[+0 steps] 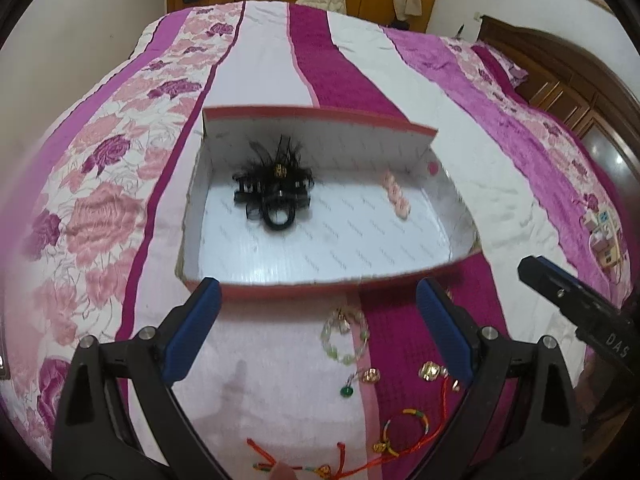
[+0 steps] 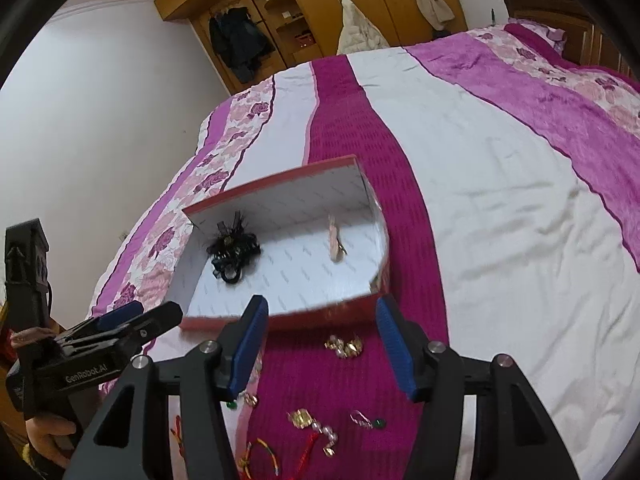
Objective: Organize jewelry
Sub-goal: 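Withdraw both tools from the box toward the remaining jewelry, then grasp the green jade bead bracelet with the left tool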
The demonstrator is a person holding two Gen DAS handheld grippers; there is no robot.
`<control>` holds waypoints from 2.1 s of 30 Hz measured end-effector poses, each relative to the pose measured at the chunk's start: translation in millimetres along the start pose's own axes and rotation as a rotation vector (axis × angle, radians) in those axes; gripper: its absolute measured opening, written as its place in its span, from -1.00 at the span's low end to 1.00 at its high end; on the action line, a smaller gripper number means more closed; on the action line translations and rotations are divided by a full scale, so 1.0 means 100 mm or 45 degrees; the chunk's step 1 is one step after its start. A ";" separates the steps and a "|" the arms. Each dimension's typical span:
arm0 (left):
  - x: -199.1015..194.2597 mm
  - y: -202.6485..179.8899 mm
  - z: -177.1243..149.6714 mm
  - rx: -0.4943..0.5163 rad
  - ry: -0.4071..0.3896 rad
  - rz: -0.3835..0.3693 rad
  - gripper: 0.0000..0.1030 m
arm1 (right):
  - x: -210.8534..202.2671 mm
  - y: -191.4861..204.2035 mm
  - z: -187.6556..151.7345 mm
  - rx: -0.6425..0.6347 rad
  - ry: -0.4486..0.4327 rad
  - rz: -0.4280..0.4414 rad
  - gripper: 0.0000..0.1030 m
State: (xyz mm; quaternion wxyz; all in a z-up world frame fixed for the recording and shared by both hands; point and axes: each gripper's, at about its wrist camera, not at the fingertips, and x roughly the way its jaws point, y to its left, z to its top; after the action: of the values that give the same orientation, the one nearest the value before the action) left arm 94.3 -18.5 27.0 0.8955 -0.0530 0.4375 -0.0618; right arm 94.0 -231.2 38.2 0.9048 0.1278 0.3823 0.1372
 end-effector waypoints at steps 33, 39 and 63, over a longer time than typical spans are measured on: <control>0.76 -0.29 -0.56 0.140 0.182 0.090 0.50 | 0.01 -0.55 -0.39 0.146 0.059 -0.048 0.16; 0.73 -0.30 -0.57 0.156 0.180 0.094 0.34 | 0.04 -0.53 -0.42 0.142 0.071 -0.044 0.16; 0.13 0.06 -0.46 0.096 -0.001 -0.047 -1.00 | 0.39 -0.20 -0.44 0.013 0.179 -0.110 0.16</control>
State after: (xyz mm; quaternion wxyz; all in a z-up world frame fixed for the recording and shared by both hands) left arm 66.3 -17.0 -12.6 0.8958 -0.0273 0.4335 -0.0948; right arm 91.4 -231.0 -24.2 0.8801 0.1057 0.4508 0.1049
